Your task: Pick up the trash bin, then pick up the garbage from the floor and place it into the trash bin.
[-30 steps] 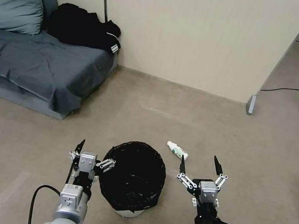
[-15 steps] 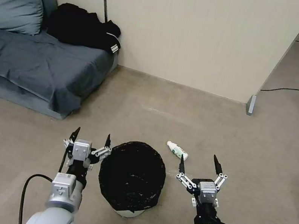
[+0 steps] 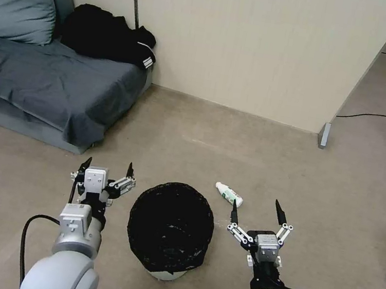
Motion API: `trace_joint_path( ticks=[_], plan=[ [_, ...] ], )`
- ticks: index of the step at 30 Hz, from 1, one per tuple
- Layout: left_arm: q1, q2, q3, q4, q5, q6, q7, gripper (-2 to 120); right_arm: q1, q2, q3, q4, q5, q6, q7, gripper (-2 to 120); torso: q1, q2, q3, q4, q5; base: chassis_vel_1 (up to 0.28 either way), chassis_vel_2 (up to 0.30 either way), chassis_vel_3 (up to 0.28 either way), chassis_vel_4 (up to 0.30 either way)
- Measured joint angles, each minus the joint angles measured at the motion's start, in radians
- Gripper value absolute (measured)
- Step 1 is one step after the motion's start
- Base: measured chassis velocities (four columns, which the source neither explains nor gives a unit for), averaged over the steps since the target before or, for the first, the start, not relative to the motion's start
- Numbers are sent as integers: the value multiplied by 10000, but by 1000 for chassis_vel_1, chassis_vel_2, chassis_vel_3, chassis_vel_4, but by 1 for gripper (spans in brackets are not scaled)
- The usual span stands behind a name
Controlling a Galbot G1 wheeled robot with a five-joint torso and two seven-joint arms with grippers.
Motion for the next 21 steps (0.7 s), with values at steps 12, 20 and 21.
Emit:
trace_joint_path(
  ticks=[12, 20, 21],
  plan=[
    [84, 39, -10, -140, -238, 1756, 743, 100, 12, 0, -5, -42, -57, 0, -20, 100, 0, 0, 0, 0, 0, 0, 0, 0, 0],
    [359, 80, 38, -89, -630, 2278, 1129, 100, 35, 0, 16, -89, -129, 0, -43, 100, 0, 0, 0, 0, 0, 0, 0, 0, 0],
    [367, 80, 42, -48, -671, 2283, 1135, 100, 38, 0, 15, -99, -136, 0, -44, 100, 0, 0, 0, 0, 0, 0, 0, 0, 0]
  ],
)
